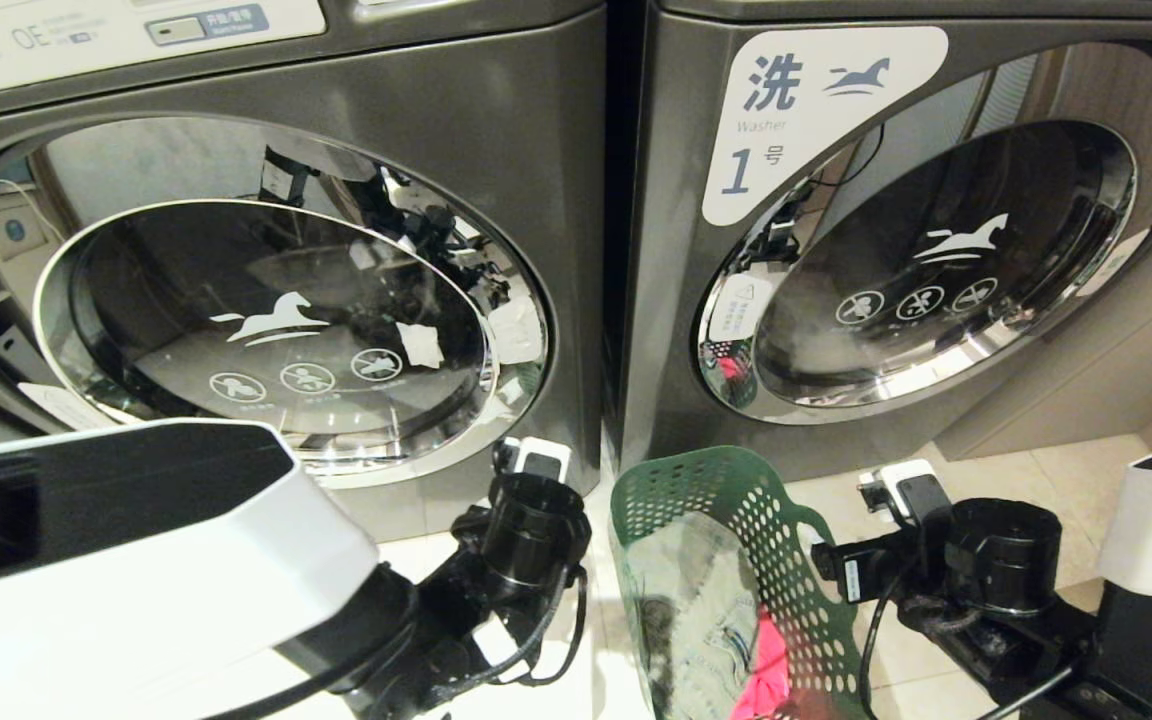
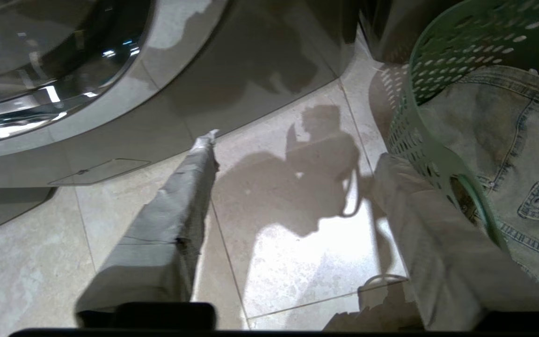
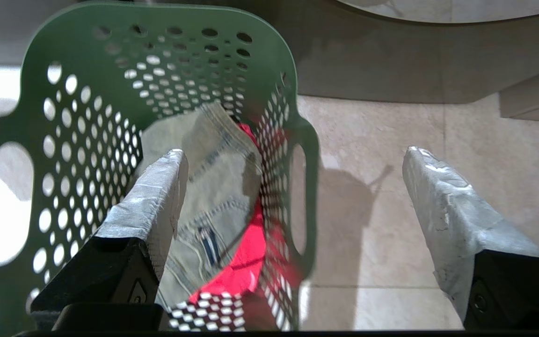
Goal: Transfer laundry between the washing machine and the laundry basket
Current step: Open the lid of the washing machine
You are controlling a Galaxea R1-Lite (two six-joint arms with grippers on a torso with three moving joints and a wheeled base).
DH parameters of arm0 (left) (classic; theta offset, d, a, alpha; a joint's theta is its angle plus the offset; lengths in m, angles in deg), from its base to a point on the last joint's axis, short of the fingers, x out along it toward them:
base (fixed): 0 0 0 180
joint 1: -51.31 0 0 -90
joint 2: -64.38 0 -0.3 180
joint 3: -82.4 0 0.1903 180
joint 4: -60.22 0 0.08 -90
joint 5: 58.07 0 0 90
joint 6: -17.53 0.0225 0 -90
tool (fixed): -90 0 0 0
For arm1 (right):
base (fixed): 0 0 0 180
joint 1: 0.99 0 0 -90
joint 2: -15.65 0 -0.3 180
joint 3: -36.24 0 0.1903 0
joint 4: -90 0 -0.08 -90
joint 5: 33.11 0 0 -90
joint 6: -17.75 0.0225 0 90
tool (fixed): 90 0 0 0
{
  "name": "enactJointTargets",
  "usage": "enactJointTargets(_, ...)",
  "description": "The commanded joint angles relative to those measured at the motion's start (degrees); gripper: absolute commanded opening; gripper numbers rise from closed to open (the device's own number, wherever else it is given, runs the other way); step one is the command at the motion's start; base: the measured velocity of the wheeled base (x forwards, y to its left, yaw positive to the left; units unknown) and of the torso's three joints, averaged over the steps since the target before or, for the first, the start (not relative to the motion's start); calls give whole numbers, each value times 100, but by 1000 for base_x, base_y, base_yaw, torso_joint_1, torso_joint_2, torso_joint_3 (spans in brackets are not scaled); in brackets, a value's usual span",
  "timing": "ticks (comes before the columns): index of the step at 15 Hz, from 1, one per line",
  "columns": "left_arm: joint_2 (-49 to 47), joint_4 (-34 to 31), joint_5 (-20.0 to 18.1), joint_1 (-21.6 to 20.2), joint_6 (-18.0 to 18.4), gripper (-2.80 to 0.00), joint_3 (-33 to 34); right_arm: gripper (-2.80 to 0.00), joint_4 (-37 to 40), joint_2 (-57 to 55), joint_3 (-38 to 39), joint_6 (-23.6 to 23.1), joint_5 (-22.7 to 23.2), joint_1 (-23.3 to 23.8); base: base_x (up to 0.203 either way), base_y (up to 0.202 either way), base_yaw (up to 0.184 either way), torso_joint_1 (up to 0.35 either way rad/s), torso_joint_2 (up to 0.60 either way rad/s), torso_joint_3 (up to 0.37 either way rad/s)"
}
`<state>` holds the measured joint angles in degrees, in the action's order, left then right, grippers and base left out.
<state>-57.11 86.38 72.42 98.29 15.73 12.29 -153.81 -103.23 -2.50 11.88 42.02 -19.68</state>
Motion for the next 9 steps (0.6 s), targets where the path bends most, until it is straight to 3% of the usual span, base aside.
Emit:
enactJointTargets(1, 851, 34, 16, -226, -16, -280, 475, -280, -49, 390, 322, -54, -16, 5, 0, 0, 0, 0, 0, 0)
enactJointTargets(5, 1833, 8, 12, -667, -20, -280, 1200, -280, -39, 894, 503, 82, 10, 6, 0, 0, 0, 0, 0, 0)
enactJointTargets(9, 2934, -24, 5, -1573, -16, -280, 2333, -280, 22, 1546, 741, 629, 26, 15, 0, 0, 0, 0, 0, 0)
